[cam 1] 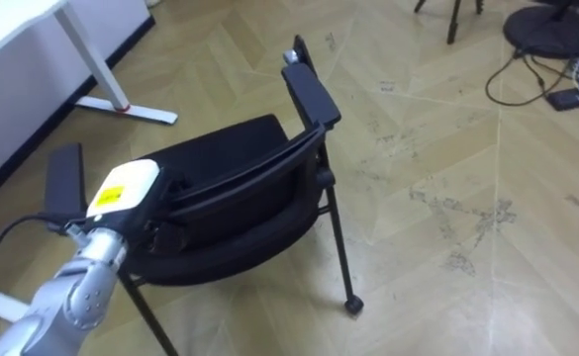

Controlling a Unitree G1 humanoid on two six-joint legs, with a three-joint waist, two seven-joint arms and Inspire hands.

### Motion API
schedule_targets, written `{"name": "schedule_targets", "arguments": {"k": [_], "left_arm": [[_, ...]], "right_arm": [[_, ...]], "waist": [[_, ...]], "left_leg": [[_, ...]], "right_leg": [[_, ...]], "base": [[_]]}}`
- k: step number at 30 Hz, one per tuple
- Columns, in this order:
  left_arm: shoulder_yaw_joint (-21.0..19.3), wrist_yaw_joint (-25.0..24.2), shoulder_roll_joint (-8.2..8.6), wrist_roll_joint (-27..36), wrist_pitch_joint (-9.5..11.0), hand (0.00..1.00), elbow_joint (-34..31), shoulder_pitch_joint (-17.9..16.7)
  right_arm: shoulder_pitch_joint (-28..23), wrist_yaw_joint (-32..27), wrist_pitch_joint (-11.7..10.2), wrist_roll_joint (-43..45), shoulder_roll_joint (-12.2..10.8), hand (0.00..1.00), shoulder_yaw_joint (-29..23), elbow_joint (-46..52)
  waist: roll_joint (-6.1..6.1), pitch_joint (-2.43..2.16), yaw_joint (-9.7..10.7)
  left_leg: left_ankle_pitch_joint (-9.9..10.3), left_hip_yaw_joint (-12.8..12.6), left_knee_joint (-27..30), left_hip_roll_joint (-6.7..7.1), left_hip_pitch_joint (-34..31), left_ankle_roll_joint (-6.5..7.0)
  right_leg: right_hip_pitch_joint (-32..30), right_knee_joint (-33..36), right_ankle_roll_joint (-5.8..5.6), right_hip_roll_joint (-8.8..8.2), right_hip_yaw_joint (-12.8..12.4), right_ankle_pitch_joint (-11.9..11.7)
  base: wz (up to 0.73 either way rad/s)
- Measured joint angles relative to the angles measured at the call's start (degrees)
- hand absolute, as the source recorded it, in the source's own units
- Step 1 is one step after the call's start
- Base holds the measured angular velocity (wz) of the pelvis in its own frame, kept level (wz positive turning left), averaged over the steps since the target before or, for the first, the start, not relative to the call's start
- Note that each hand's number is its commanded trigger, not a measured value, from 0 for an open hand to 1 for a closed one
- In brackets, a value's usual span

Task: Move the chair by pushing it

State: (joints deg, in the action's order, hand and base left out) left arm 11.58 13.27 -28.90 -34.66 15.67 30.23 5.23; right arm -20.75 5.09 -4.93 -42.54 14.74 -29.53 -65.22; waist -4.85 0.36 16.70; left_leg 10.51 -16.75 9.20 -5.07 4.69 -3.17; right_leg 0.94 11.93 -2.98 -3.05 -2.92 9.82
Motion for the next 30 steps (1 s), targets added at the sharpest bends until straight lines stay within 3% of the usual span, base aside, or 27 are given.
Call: {"name": "schedule_targets", "arguments": {"k": [2, 3, 5, 8, 10, 13, 15, 19, 20, 23, 25, 27, 30], "left_arm": [[-0.73, 1.42, -0.79, 0.19, 0.44, 1.00, 1.62, 0.01], [-1.27, 1.85, -1.34, 0.18, 0.49, 1.00, 2.17, 0.00], [-1.30, 2.70, -2.88, 0.27, 1.40, 1.00, 3.21, -0.05], [-1.30, 4.17, -4.33, 0.23, 2.18, 1.00, 3.20, -0.12], [-1.30, 5.44, -4.49, -0.19, 2.14, 1.00, 3.16, -0.33], [-1.31, 6.51, -4.59, -0.45, 2.04, 1.00, 3.16, -0.34], [-1.42, 6.60, -4.70, -0.52, 1.94, 1.00, 3.17, -0.34], [-2.06, 6.34, -4.51, -1.01, 1.97, 1.00, 3.00, -0.34], [-2.16, 6.01, -4.51, -0.99, 1.82, 1.00, 3.00, -0.34], [-2.93, 5.20, -4.43, -1.05, 1.21, 1.00, 1.83, -0.30], [-3.50, 4.17, -4.49, -1.04, 0.96, 1.00, 1.59, -0.30], [-4.08, 3.74, -4.69, -1.30, 0.98, 1.00, 1.54, -0.18], [-4.17, 2.95, -4.99, -1.58, 0.99, 1.00, 0.92, 0.32]], "right_arm": [[-0.43, -3.22, -0.59, -4.93, -0.02, 0.00, -3.74, 5.63], [-0.38, -5.08, -1.36, -8.16, -0.05, 0.00, -5.71, 8.70], [-0.59, -8.95, -1.67, -10.03, -0.11, 0.00, -9.41, 15.06], [-1.18, -15.38, -6.24, -10.81, -0.11, 0.00, -13.00, 24.42], [-1.18, -19.79, -7.07, -8.63, -0.20, 0.00, -14.49, 30.61], [-0.72, -27.40, -8.18, -1.48, -0.21, 0.00, -14.66, 40.82], [0.81, -32.57, -8.71, 8.46, -0.16, 0.00, -14.63, 48.66], [3.63, -37.41, -9.29, 25.25, 0.54, 0.00, -14.63, 60.57], [4.90, -38.65, -9.32, 29.43, 1.78, 0.00, -14.41, 64.60], [6.96, -40.84, -10.21, 40.42, 6.92, 0.00, -13.99, 71.64], [8.93, -41.84, -10.27, 45.57, 10.78, 0.00, -13.06, 75.12], [12.31, -42.39, -10.74, 52.99, 16.26, 0.00, -11.03, 77.17], [15.81, -42.20, -11.93, 59.82, 18.78, 0.00, -8.18, 79.48]], "waist": [[0.17, -0.05, 0.73], [0.90, -0.06, 1.36], [1.52, -0.55, 2.12], [2.20, -1.03, 2.53], [2.23, -1.13, 2.84], [2.00, -1.24, 3.14], [1.98, -1.23, 3.13], [2.07, -1.15, 3.08], [2.03, -1.11, 2.83], [2.47, -0.42, 1.93], [2.65, -0.30, 1.44], [3.07, -0.02, 1.14], [3.55, 0.10, 0.49]], "left_leg": [[0.00, -0.63, 0.17, 0.00, -0.21, 0.00], [0.00, -0.65, 0.20, -0.04, -0.33, 0.00], [0.00, -0.66, 0.36, -0.10, -0.65, 0.00], [0.00, -0.61, 0.57, -0.10, -1.81, 0.01], [0.01, -0.55, 0.90, -0.07, -2.32, 0.03], [0.10, -0.49, 1.28, -0.09, -3.14, 0.02], [0.10, -0.54, 1.31, -0.10, -3.04, 0.03], [0.09, -0.78, 1.29, -0.10, -2.63, 0.02], [0.09, -1.33, 1.24, -0.14, -2.45, 0.02], [0.09, -1.93, 1.21, -0.17, -2.13, 0.02], [0.10, -2.43, 1.18, -0.24, -1.79, 0.02], [0.09, -2.48, 1.05, -0.27, -1.54, 0.02], [0.09, -2.48, 0.92, -0.35, -1.60, 0.02]], "right_leg": [[-0.93, 0.92, -0.02, 0.08, -0.67, 0.14], [-1.21, 1.00, -0.04, 0.20, -1.00, 0.19], [-1.43, 1.00, -0.02, 0.25, -1.11, 0.19], [-2.26, 0.71, 0.03, 0.25, -1.15, -0.11], [-2.64, 0.80, 0.03, 0.24, -1.56, -0.14], [-3.17, 0.82, 0.05, 0.20, -1.51, -0.16], [-3.23, 0.94, 0.08, 0.22, -1.57, -0.20], [-3.28, 0.91, 0.15, 0.23, -1.73, -0.25], [-3.29, 0.91, 0.16, 0.24, -1.97, -0.31], [-3.41, 0.88, 0.09, 0.36, -2.74, -0.42], [-3.37, 0.73, 0.08, 0.47, -3.25, -0.56], [-3.24, 0.72, 0.11, 0.53, -3.33, -0.63], [-3.35, 0.55, 0.14, 0.65, -3.33, -0.68]], "base": [[-0.21], [-0.13], [-0.03], [0.00], [0.00], [0.01], [0.00], [-0.03], [-0.14], [-0.14], [-0.15], [-0.05], [0.00]]}}
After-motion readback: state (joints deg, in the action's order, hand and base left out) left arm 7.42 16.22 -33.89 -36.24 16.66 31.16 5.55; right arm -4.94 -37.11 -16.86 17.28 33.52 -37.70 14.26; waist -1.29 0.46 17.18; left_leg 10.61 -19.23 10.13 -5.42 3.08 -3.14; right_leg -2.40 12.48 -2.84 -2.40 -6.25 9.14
